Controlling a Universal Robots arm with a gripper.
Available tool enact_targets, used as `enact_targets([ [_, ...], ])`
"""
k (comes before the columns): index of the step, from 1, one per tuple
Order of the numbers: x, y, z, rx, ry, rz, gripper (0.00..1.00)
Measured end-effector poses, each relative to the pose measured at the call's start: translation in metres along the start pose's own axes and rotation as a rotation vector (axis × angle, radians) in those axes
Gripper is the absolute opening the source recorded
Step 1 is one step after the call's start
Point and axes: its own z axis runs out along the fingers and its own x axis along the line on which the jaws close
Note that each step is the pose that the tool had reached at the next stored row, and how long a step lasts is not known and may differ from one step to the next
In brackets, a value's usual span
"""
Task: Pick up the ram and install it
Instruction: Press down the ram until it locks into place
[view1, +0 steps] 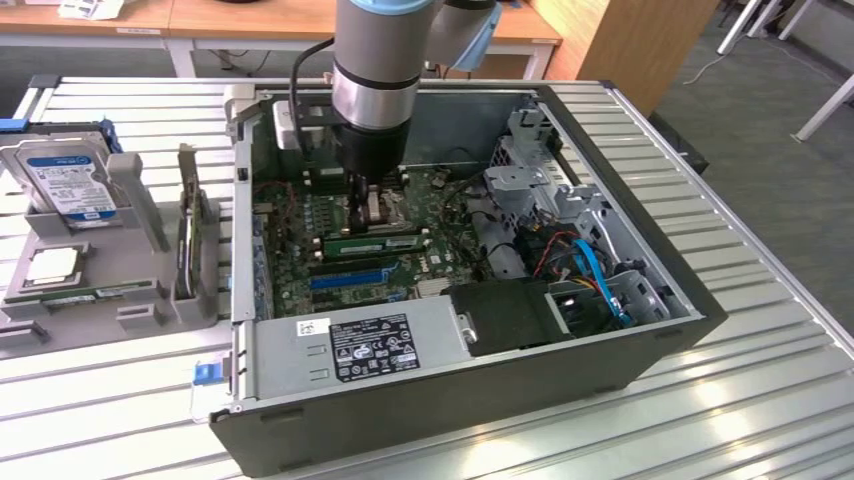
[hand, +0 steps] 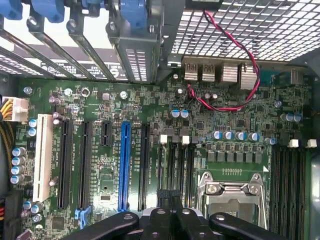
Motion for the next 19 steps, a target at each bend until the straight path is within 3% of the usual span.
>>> enact_targets([
  [19, 0.0009, 0.0040, 0.0020, 0.0020, 0.0001, 0.000, 0.10],
])
